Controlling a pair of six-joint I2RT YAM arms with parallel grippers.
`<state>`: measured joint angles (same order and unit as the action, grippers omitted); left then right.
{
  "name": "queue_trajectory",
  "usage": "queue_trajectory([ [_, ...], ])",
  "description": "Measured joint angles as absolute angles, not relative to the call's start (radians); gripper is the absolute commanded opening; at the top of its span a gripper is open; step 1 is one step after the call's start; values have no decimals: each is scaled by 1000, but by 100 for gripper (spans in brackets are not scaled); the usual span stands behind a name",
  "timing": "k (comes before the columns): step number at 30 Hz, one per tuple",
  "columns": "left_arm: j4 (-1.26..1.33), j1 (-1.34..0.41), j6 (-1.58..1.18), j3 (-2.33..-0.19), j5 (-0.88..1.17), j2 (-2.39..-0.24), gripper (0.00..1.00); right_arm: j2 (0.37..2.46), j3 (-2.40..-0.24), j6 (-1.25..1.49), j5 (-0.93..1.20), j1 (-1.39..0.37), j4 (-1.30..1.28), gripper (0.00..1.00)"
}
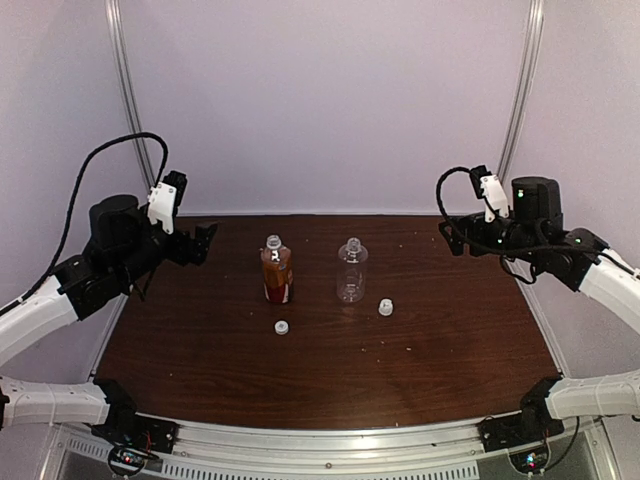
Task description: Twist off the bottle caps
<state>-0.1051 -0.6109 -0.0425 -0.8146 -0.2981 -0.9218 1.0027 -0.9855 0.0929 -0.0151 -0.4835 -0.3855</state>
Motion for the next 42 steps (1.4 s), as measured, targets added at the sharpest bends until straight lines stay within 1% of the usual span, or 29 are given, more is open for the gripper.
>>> queue_trajectory([
  [42, -98, -581, -69, -804, -283, -909, 98, 993, -981, 94, -22, -484, -391, 100],
])
